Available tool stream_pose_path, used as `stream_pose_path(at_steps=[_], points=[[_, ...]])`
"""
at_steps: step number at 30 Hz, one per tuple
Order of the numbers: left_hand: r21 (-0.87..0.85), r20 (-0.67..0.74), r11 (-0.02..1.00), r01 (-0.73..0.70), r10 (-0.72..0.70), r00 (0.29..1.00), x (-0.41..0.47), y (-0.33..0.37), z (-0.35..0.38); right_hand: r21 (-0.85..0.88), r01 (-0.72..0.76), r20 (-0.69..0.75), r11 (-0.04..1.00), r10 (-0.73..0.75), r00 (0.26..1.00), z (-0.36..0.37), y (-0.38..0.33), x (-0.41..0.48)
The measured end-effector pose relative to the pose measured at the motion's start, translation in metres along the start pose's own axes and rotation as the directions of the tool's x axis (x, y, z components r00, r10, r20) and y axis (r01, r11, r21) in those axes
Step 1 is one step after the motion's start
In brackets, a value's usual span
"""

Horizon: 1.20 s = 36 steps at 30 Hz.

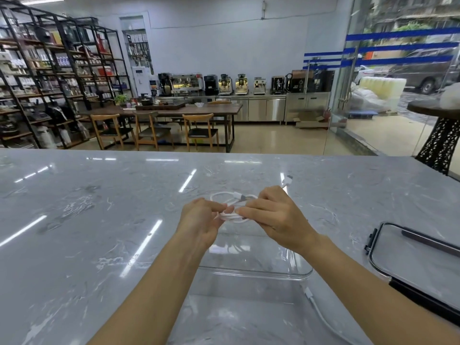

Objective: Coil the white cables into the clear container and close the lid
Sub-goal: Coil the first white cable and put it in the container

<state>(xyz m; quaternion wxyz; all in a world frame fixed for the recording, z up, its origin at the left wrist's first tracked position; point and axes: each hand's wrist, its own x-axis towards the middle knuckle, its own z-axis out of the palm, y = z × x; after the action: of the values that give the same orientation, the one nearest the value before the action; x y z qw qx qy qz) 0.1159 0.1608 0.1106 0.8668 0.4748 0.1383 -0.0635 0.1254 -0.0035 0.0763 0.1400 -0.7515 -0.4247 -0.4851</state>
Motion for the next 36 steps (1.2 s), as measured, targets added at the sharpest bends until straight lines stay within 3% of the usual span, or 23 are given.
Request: stream_pose_path(at_steps=[3,5,8,11,15,18,22,24,26,28,30,34,36], points=[[-0.099,0.083,0.978,0.184,-0.176,0.981,0.002,0.007,-0.006,-0.024,0.066,-0.007,0.998,-0.066,0.998,-0.002,0.002,-0.007],[-0.063,0.131,0.953,0.295,-0.286,0.949,0.000,0.010,-0.011,-0.024,0.073,0.006,0.997,-0.073,0.997,-0.004,0.007,-0.012],[0.130,0.101,0.939,0.319,-0.332,0.938,0.006,0.008,-0.017,-0.054,0.032,0.045,0.998,-0.030,0.999,-0.004,0.011,-0.019],[0.230,0.037,0.946,0.226,-0.241,0.970,0.013,0.003,-0.017,-0.031,-0.017,0.091,0.999,0.019,0.996,-0.003,0.013,-0.024],[0.072,0.131,0.958,0.278,-0.286,0.949,0.018,-0.005,-0.018,-0.023,-0.049,0.144,0.999,0.052,0.988,-0.002,0.015,-0.032],[0.104,0.243,0.954,0.282,-0.300,0.923,0.016,-0.007,-0.017,0.007,-0.151,0.212,0.989,0.146,0.966,-0.004,0.020,-0.037],[0.135,0.253,0.977,0.164,-0.194,0.948,0.016,-0.010,-0.011,-0.009,-0.286,0.248,0.958,0.280,0.928,-0.007,0.015,-0.038],[0.161,0.211,0.983,0.092,-0.126,0.969,0.018,-0.012,-0.009,-0.008,-0.445,0.155,0.895,0.441,0.884,-0.010,0.007,-0.030],[0.195,0.204,0.980,0.046,-0.087,0.975,0.018,-0.013,-0.007,0.002,-0.644,0.092,0.765,0.641,0.762,-0.012,0.002,-0.020],[0.280,0.228,0.960,-0.008,-0.058,0.972,0.018,-0.017,-0.005,0.006,-0.794,0.242,0.608,0.769,0.591,-0.013,0.001,-0.009],[0.377,0.281,0.920,-0.102,-0.009,0.960,0.015,-0.021,-0.001,-0.039,-0.831,0.363,0.555,0.782,0.506,-0.011,0.001,-0.003],[0.447,0.431,0.851,-0.276,0.066,0.900,0.006,-0.024,0.007,-0.058,-0.871,0.333,0.488,0.832,0.444,-0.007,0.006,0.003],[0.580,0.436,0.683,-0.444,0.200,0.878,0.008,-0.026,0.008,-0.017,-0.869,0.343,0.494,0.819,0.459,-0.004,0.007,0.004]])
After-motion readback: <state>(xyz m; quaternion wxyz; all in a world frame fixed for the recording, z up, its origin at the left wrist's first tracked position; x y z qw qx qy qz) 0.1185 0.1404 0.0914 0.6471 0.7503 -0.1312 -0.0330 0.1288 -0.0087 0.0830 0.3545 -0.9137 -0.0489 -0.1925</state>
